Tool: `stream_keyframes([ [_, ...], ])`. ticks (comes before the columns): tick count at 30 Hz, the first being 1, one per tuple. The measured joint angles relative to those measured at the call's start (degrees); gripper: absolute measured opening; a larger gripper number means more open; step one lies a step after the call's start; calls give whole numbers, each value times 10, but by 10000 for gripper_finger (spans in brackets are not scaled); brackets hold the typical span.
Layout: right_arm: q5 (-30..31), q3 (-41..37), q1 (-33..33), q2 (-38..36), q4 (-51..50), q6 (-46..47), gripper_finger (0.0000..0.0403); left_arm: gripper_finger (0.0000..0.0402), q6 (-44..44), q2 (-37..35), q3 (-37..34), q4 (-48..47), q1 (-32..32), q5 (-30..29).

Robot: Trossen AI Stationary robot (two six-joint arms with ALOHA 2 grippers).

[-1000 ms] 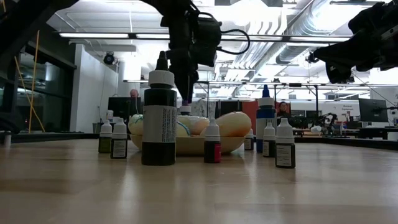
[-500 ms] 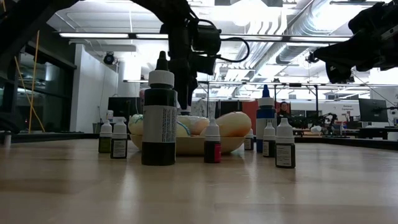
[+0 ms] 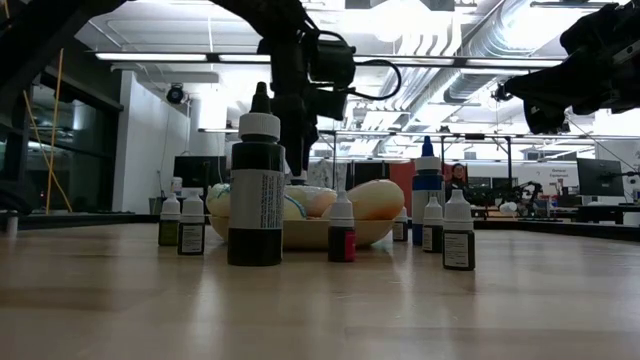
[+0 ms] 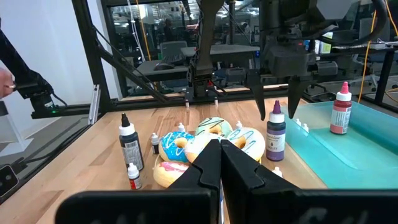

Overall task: Pick & Place food coloring
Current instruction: Put the large violet food coloring bottle into the green container

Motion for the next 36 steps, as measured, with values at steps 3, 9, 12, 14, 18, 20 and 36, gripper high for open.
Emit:
stream_keyframes([
  [3, 0, 0, 0, 0, 0, 0, 0, 212, 0, 0, 0, 4, 0, -1],
  [9, 0, 0, 0, 0, 0, 0, 0, 178, -4, 0, 0, 3, 0, -7],
  [12, 0, 0, 0, 0, 0, 0, 0, 163, -4, 0, 0, 1, 0, -7],
  [14, 0, 0, 0, 0, 0, 0, 0, 153, -4, 0, 0, -1, 0, -7],
  [18, 0, 0, 0, 0, 0, 0, 0, 132, -4, 0, 0, -6, 0, -7],
  [20, 0, 0, 0, 0, 0, 0, 0, 122, -4, 0, 0, -5, 0, -8],
  [36, 0, 0, 0, 0, 0, 0, 0, 104, -39, -6, 1, -8, -1, -27],
])
